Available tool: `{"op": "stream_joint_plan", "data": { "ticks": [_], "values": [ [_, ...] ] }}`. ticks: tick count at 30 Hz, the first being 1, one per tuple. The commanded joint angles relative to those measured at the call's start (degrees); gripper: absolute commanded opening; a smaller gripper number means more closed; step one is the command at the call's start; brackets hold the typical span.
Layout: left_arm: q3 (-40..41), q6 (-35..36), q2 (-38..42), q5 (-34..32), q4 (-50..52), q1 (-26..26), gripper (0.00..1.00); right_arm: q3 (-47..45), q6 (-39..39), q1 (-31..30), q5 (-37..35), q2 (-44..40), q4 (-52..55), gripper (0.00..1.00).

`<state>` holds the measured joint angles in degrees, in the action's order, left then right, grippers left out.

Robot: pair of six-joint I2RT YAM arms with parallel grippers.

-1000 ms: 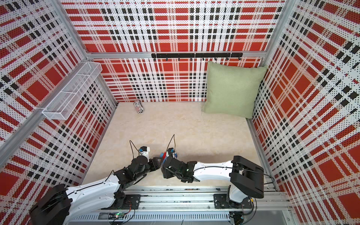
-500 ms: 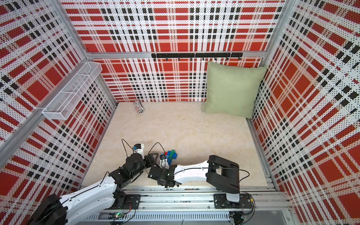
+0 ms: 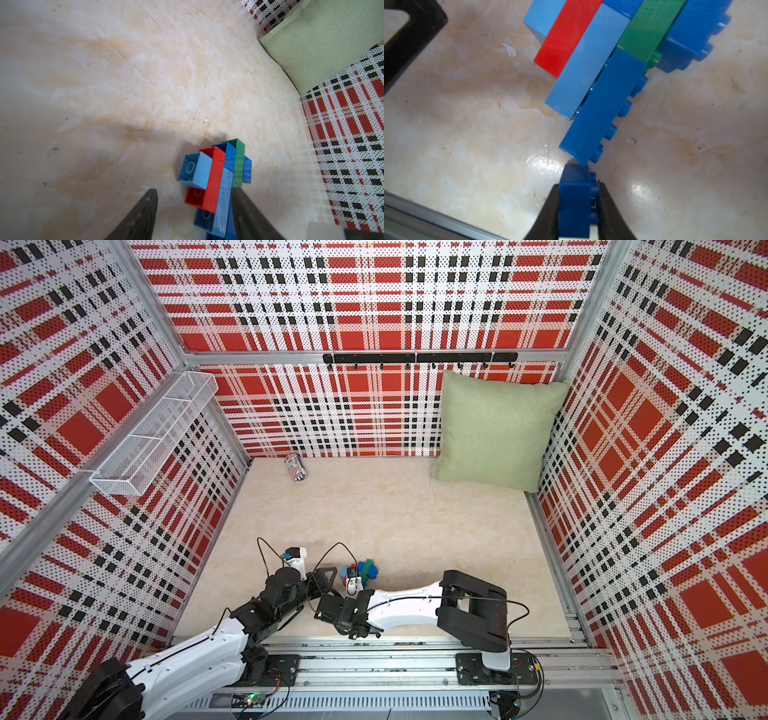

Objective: Assemble a heart with lego
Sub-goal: Adjust the lego brick at the center of the board.

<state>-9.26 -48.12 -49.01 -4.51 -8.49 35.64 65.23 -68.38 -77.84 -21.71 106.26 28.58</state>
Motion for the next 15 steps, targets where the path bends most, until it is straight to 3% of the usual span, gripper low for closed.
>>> {"op": "stream_joint_plan", "data": {
  "ticks": [1, 6, 15],
  "values": [
    [0.19, 0.79, 0.35, 0.73, -1.60, -0.48, 0.62, -2.50, -2.74, -0.20, -2.81, -2.98, 3.17, 0.26],
    [-0.36, 0.83, -0.52, 1.08, -2.65, -0.45, 0.62, -4.01, -5.40, 0.81, -5.94, -5.50, 5.95, 0.25],
    [-2.30, 2.04, -3.96, 0.57, -4.64, -0.45, 0.61, -4.19, -5.62, 5.71, -6.21, -5.05, 0.47, 0.27]
  ]
}}
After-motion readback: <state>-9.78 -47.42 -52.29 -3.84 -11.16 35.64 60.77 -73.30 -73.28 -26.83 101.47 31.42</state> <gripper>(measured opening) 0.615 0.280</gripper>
